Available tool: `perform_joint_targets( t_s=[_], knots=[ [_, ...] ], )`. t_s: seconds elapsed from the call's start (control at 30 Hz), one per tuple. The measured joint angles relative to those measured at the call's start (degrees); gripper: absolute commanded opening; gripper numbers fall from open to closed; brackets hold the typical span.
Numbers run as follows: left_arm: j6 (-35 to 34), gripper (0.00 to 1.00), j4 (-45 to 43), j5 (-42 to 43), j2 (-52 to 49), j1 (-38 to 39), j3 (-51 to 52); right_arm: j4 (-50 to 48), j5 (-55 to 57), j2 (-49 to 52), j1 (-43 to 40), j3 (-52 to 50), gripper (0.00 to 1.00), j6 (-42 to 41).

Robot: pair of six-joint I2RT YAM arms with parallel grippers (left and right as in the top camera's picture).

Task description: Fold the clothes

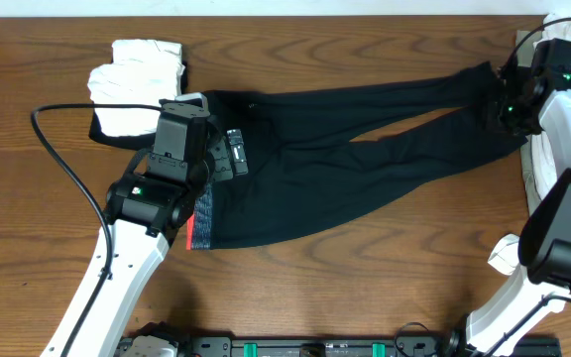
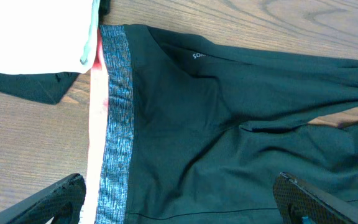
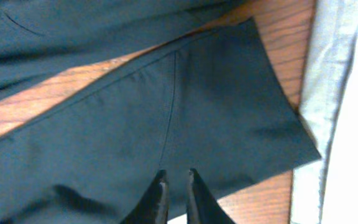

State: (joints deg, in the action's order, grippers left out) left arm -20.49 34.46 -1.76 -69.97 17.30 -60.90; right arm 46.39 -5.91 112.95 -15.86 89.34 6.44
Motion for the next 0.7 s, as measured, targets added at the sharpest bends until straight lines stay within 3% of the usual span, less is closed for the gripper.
perform_joint_targets(
  t_s=[0.03, 0.07, 0.13, 0.17, 0.33, 0.7],
  knots=[
    [0.00, 0.98, -0.02, 0.00, 0.00, 0.00, 0.00, 0.26, 0.00, -0.96, -0.04, 0.00, 0.25, -0.33],
    [0.00, 0.98, 0.00, 0.00, 0.00, 0.00, 0.00, 0.61, 0.00, -2.21, -0.04, 0.00, 0.38, -0.70],
    [0.00, 0.98, 0.00, 0.00, 0.00, 0.00, 0.00, 1.25, 0.11, -4.61, -0.04, 0.00, 0.74, -1.46],
    [-0.02, 0.98, -0.02, 0.00, 0.00, 0.00, 0.00, 1.62, 0.04, -6.08, -0.04, 0.00, 0.99, -1.42],
    [0.11, 0.98, 0.02, 0.00, 0.00, 0.00, 0.00, 3.17, 0.04, -10.88, -0.04, 0.00, 0.99, -1.46],
    [2.21, 0.98, 2.86, -0.66, 0.00, -2.21, 0.00, 5.64, 0.04, -11.17, -0.04, -0.02, 0.99, -1.49]
  ],
)
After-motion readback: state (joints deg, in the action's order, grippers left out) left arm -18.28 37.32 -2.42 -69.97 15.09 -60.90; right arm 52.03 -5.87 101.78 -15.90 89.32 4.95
